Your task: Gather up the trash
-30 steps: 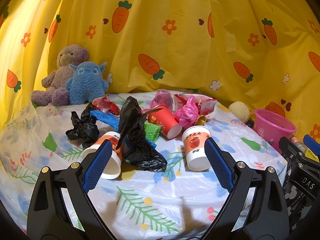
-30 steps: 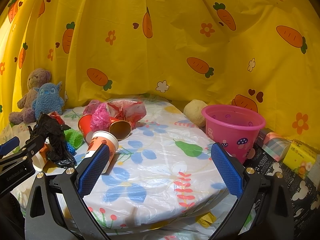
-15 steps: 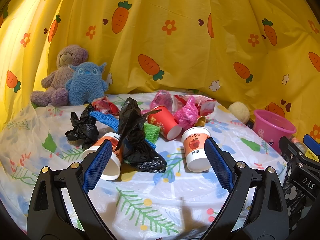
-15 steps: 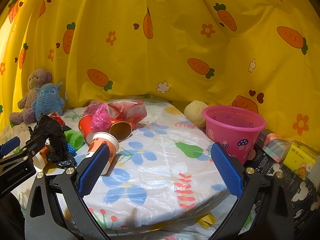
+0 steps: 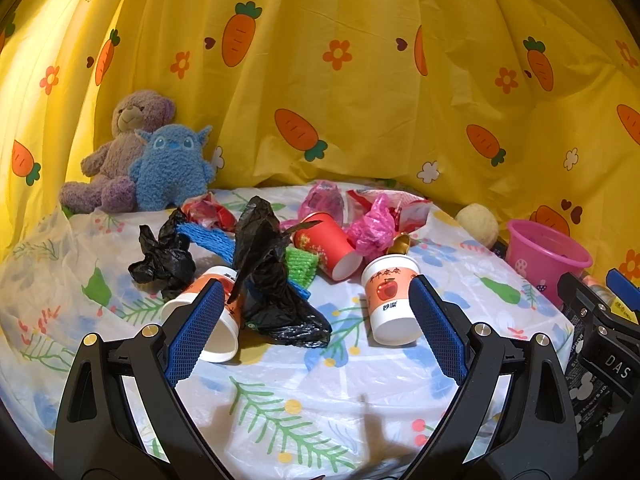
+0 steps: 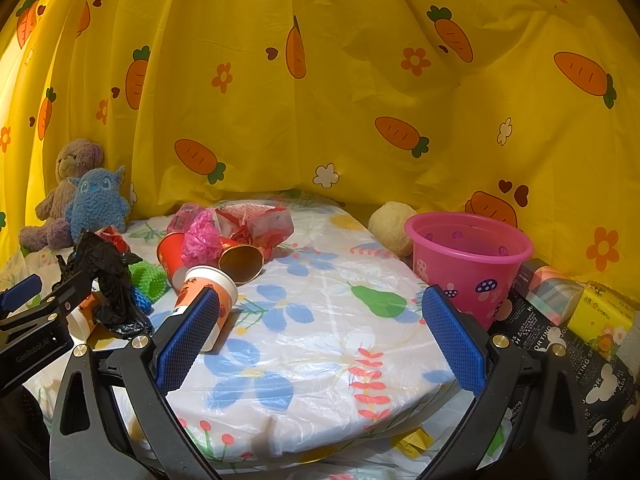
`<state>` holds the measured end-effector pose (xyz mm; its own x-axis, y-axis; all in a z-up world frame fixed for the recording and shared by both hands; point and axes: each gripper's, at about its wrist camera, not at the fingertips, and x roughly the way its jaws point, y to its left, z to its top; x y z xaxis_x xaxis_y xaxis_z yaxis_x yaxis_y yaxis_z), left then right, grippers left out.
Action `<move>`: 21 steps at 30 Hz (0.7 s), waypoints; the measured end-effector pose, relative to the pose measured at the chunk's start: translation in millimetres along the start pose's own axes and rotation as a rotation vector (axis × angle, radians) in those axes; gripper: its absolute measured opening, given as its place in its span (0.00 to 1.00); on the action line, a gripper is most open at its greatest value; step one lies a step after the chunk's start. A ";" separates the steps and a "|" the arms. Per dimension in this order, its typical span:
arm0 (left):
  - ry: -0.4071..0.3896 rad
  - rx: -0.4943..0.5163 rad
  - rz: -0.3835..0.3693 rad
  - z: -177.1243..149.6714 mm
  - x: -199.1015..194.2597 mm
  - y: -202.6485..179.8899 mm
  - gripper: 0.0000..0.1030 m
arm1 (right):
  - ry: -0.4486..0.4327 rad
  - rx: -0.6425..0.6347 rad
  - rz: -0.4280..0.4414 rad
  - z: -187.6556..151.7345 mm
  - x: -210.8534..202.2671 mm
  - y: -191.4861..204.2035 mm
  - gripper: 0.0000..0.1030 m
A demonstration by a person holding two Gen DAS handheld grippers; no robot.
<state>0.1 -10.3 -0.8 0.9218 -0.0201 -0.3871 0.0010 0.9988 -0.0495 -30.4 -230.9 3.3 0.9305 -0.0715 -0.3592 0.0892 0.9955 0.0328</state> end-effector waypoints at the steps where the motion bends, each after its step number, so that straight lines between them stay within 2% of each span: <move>1: 0.000 0.000 -0.001 0.1 0.0 0.4 0.89 | 0.000 0.000 -0.002 -0.3 0.2 0.2 0.95; 21: 0.002 -0.003 -0.011 1.2 2.6 -7.4 0.89 | 0.001 0.002 -0.001 -0.6 1.7 -1.3 0.95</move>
<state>3.0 -17.6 -0.4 0.9211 -0.0308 -0.3880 0.0096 0.9984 -0.0565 -29.1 -232.3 2.0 0.9302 -0.0723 -0.3598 0.0906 0.9953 0.0343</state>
